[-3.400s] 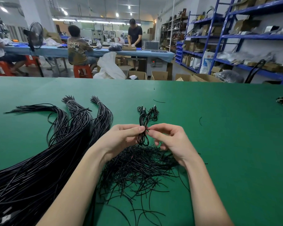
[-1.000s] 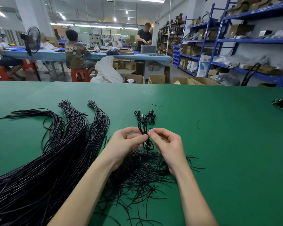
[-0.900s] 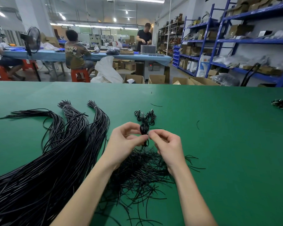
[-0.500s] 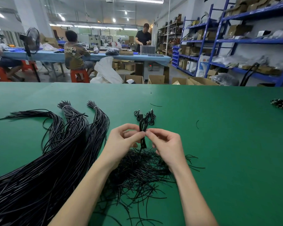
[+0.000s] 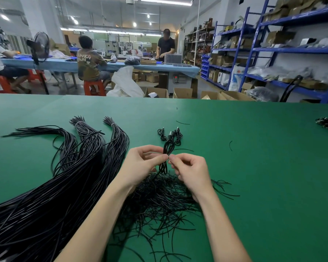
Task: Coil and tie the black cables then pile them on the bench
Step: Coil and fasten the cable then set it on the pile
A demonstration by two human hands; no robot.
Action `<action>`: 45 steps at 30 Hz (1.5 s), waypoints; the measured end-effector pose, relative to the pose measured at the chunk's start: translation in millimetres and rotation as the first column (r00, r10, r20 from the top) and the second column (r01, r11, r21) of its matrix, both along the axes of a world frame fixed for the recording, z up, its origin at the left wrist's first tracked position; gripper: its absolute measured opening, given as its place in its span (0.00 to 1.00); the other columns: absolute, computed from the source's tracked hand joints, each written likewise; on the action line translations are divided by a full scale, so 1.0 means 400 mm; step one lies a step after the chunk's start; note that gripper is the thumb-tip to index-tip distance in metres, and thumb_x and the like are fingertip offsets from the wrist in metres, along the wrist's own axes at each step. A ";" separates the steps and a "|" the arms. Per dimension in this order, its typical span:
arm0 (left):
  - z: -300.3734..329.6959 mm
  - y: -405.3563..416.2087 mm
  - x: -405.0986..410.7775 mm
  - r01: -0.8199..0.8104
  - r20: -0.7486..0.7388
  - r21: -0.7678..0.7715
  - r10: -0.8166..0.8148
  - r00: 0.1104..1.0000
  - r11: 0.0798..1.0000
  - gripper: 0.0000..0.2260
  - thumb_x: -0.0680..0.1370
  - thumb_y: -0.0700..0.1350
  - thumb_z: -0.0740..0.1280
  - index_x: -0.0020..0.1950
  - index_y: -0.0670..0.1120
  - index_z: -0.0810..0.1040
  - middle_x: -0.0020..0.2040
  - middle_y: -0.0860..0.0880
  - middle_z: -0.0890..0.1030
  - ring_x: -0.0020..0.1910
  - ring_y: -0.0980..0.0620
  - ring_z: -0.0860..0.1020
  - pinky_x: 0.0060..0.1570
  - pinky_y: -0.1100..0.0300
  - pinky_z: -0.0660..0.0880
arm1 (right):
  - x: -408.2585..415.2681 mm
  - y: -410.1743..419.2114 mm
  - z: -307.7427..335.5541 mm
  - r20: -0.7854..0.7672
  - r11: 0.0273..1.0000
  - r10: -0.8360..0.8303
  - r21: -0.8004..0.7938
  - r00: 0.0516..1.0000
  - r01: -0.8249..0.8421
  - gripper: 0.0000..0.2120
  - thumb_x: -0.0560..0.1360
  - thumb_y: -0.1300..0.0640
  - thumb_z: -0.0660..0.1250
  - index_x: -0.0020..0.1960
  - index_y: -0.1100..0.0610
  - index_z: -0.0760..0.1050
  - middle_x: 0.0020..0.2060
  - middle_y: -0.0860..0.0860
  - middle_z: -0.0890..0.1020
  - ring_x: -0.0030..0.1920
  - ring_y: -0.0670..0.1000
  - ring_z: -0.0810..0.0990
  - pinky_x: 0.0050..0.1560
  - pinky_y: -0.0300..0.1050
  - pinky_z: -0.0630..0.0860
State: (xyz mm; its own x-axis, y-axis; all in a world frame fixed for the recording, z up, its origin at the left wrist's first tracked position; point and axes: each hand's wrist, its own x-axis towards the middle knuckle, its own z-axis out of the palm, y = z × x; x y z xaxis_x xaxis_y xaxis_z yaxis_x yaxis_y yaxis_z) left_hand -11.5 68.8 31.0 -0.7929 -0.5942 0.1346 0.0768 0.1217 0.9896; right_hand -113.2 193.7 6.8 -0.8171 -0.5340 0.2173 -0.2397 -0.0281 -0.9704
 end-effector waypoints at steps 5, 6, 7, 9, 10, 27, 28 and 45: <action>0.000 -0.007 0.002 -0.013 0.018 -0.042 0.014 1.000 0.999 0.04 0.74 0.41 0.76 0.47 0.48 0.86 0.41 0.51 0.87 0.38 0.61 0.81 0.34 0.70 0.75 | 0.008 -0.004 0.016 0.660 0.959 0.283 -0.181 0.696 -0.218 0.08 0.78 0.56 0.72 0.45 0.61 0.82 0.33 0.50 0.81 0.27 0.42 0.74 0.21 0.31 0.66; 0.000 -0.007 0.001 -0.016 0.002 -0.003 0.016 1.000 1.000 0.04 0.75 0.41 0.76 0.48 0.47 0.86 0.41 0.50 0.87 0.38 0.60 0.81 0.34 0.70 0.74 | 0.007 -0.003 0.022 0.624 0.963 0.261 -0.123 0.736 -0.238 0.10 0.78 0.53 0.72 0.48 0.61 0.82 0.35 0.49 0.84 0.29 0.43 0.77 0.23 0.32 0.69; -0.001 -0.007 -0.001 -0.020 -0.021 0.056 0.021 1.000 0.998 0.05 0.75 0.40 0.76 0.49 0.46 0.85 0.42 0.50 0.87 0.38 0.58 0.81 0.35 0.69 0.75 | 0.004 -0.001 0.027 0.568 0.970 0.231 -0.068 0.790 -0.235 0.13 0.78 0.49 0.72 0.51 0.60 0.83 0.37 0.49 0.86 0.31 0.45 0.80 0.26 0.34 0.73; -0.004 -0.005 -0.006 -0.024 -0.076 0.200 0.040 0.996 0.980 0.06 0.75 0.40 0.75 0.51 0.45 0.84 0.43 0.49 0.87 0.41 0.57 0.83 0.38 0.67 0.78 | -0.002 0.003 0.032 0.458 0.974 0.201 0.001 0.866 -0.226 0.15 0.76 0.46 0.74 0.56 0.56 0.82 0.43 0.50 0.88 0.38 0.49 0.86 0.36 0.39 0.81; -0.007 -0.002 -0.010 -0.031 -0.095 0.252 0.056 0.994 0.967 0.06 0.75 0.40 0.75 0.51 0.45 0.83 0.42 0.49 0.87 0.42 0.56 0.84 0.40 0.65 0.79 | -0.004 0.006 0.031 0.413 0.968 0.220 0.021 0.884 -0.251 0.15 0.75 0.47 0.75 0.58 0.54 0.81 0.44 0.50 0.88 0.41 0.51 0.87 0.41 0.42 0.83; -0.036 -0.026 -0.018 -0.050 0.007 0.310 0.050 0.999 0.950 0.07 0.79 0.47 0.71 0.56 0.48 0.83 0.56 0.47 0.84 0.51 0.51 0.83 0.43 0.61 0.79 | -0.123 -0.098 -0.019 0.019 0.950 -0.300 0.093 0.954 0.297 0.09 0.72 0.47 0.78 0.47 0.47 0.81 0.37 0.39 0.86 0.43 0.44 0.85 0.47 0.45 0.78; -0.036 -0.031 -0.016 -0.052 0.007 0.315 0.052 0.999 0.948 0.08 0.79 0.47 0.71 0.56 0.47 0.83 0.55 0.47 0.85 0.49 0.52 0.83 0.42 0.62 0.78 | -0.148 -0.115 -0.017 0.028 0.945 -0.319 0.086 0.947 0.316 0.09 0.72 0.47 0.78 0.46 0.48 0.81 0.38 0.41 0.86 0.45 0.46 0.85 0.49 0.45 0.78; -0.034 -0.064 0.003 -0.048 0.058 0.303 0.032 0.998 0.952 0.09 0.79 0.48 0.70 0.56 0.46 0.84 0.50 0.51 0.87 0.48 0.53 0.85 0.42 0.62 0.79 | -0.339 -0.241 -0.041 -0.165 0.802 -0.246 0.518 0.955 0.296 0.24 0.74 0.54 0.73 0.70 0.53 0.75 0.64 0.51 0.81 0.61 0.53 0.79 0.59 0.47 0.77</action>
